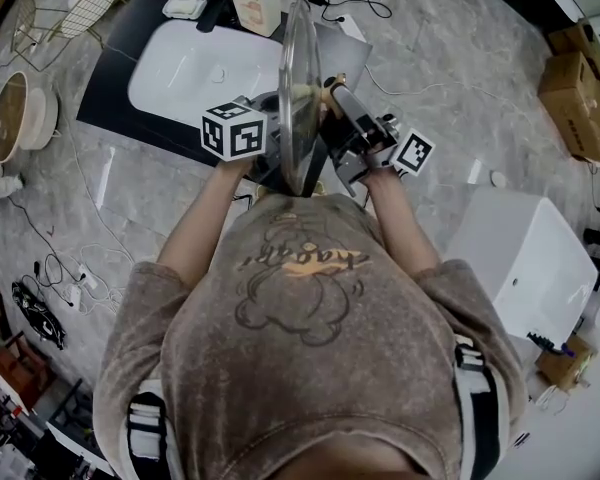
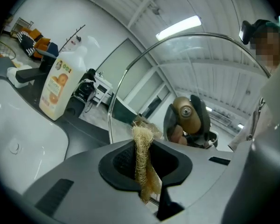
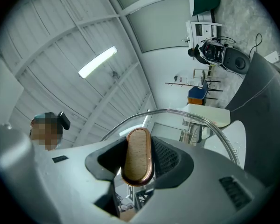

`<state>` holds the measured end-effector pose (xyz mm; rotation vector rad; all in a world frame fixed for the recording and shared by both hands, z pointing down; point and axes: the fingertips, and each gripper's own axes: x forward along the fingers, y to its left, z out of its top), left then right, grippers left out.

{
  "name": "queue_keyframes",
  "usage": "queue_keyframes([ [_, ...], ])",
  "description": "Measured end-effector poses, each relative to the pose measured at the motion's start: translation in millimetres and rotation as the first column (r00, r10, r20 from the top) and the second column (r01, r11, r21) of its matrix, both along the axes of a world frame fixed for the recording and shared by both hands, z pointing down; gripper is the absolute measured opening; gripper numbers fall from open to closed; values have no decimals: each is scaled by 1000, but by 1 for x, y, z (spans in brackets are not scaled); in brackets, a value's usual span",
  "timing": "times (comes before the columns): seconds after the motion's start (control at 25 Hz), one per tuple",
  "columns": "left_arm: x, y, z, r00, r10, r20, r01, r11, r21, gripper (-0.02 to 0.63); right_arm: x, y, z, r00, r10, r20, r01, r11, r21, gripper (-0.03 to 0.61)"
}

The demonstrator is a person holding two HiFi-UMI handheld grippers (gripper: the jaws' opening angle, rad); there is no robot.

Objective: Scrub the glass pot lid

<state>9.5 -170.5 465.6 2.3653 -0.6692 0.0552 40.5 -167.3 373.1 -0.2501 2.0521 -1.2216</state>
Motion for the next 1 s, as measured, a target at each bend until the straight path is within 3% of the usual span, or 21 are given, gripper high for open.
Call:
queue_keyframes([
  [0.36,7,46,-27,994,93,-63,-95,995,-31,71,7,-8,8,999,26,-24,-26,1000,-5,175],
  [0.56,1,59,-61,986,119,-116,-119,993,8,71,11,-14,14,999,44,-14,-44,999,-17,175],
  [0.76,-9,61,-101,979,118,-166,-110,992,56,71,12,-12,16,999,46,-9,-47,999,-22,175],
  [1.0,-24,36,-143,974,50,-223,-29,995,95,71,9,-13,18,999,32,-19,-32,999,-26,175],
])
